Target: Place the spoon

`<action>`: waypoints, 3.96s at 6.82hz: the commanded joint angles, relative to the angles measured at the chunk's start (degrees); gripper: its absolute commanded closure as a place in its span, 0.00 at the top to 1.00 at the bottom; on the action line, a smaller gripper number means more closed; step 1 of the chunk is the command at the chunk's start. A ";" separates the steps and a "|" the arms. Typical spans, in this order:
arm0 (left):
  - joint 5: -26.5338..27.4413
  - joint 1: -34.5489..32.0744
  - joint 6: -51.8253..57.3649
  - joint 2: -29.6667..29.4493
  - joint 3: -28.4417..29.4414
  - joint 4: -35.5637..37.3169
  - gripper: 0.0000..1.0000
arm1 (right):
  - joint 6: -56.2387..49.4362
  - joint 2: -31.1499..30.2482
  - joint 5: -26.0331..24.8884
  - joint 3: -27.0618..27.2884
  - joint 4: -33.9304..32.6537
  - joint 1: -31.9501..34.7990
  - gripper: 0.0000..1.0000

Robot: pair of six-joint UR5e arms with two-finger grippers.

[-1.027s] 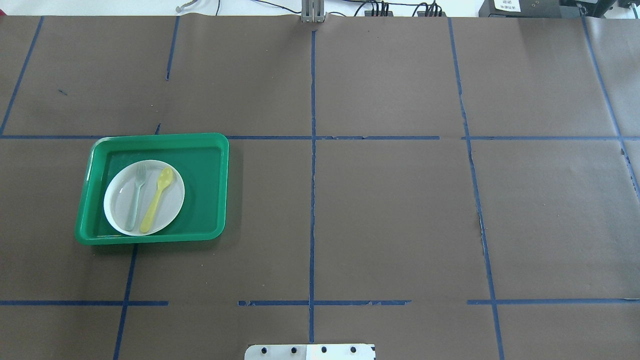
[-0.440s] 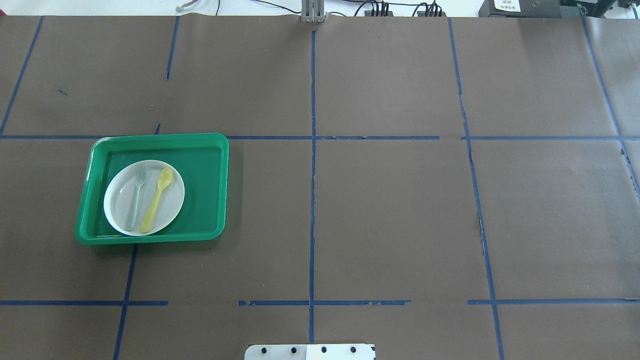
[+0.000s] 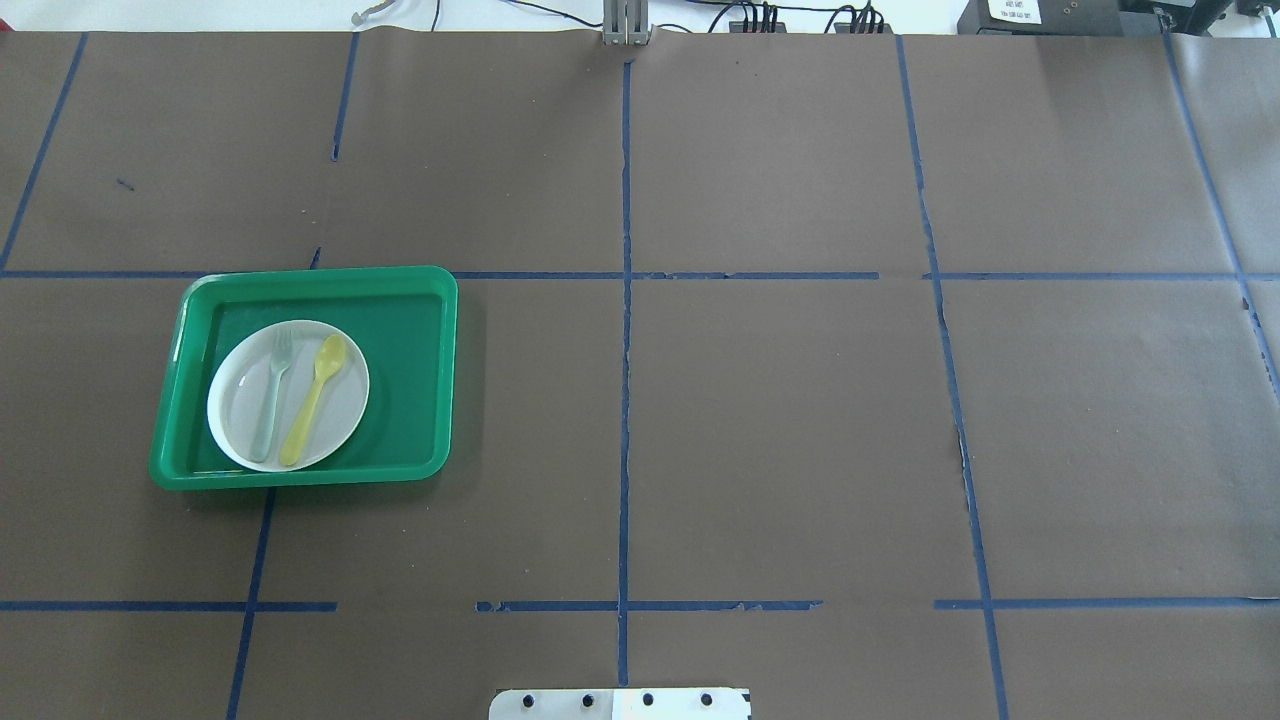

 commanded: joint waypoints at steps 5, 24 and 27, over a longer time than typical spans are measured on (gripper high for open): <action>13.24 31.82 -42.01 -13.71 -3.82 -5.70 1.00 | 0.01 0.00 0.00 0.00 0.00 0.00 1.00; 18.53 42.40 -49.43 -13.09 11.31 -23.32 0.40 | 0.01 0.00 0.00 0.00 0.00 0.00 1.00; 18.62 42.40 -49.43 -13.00 11.31 -23.32 0.12 | 0.01 0.00 0.00 0.00 0.00 0.00 1.00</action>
